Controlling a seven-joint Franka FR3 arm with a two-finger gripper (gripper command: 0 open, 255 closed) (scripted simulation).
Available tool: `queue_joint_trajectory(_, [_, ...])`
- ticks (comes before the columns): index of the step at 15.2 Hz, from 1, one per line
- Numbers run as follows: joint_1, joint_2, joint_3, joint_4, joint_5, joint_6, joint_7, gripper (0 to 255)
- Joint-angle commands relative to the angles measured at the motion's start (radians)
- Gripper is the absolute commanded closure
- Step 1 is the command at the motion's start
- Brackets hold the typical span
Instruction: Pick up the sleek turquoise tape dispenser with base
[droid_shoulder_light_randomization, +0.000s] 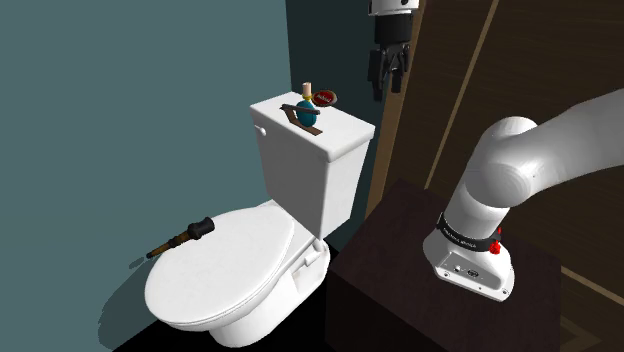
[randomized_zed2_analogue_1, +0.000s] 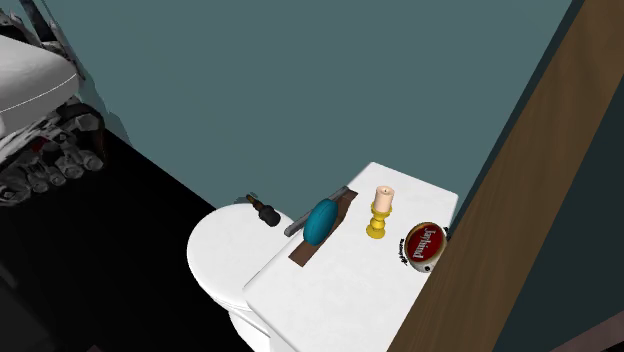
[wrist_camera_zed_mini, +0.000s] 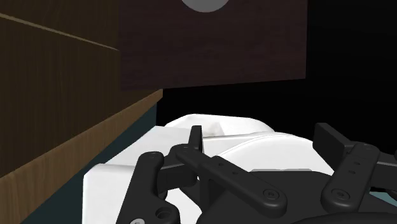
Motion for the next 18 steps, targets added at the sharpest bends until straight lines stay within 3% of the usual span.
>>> queue_joint_trajectory(1, [0.0,0.0,0.0,0.0,0.0,0.0,0.0,0])
queue_joint_trajectory(10, [-0.01,0.358,-0.017,0.157,-0.02,0.196,-0.003,0])
queue_joint_trajectory(18, [-0.021,0.676,-0.035,0.381,-0.026,0.285,-0.003,0])
